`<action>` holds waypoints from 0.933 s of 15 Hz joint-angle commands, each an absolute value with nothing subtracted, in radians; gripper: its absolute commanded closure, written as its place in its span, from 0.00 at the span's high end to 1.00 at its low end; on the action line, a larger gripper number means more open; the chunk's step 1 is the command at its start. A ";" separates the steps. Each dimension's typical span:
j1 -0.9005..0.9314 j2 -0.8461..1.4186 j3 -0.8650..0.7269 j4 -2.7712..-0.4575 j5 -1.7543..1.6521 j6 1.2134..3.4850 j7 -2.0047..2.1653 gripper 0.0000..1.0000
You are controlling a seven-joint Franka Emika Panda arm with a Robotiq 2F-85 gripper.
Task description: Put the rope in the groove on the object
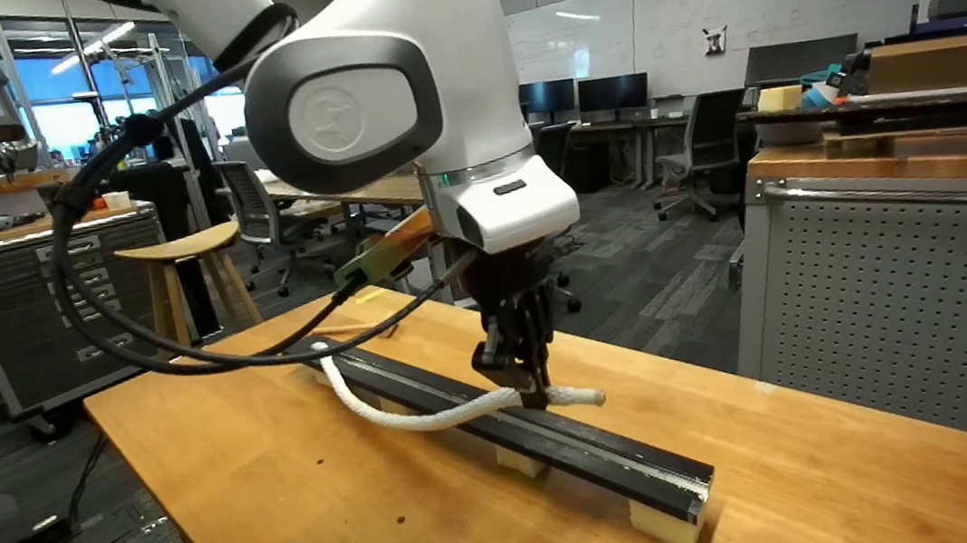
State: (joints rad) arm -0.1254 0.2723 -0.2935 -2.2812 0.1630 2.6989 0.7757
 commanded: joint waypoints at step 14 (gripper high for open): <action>-0.124 0.505 -0.336 -2.052 0.129 2.632 0.866 0.03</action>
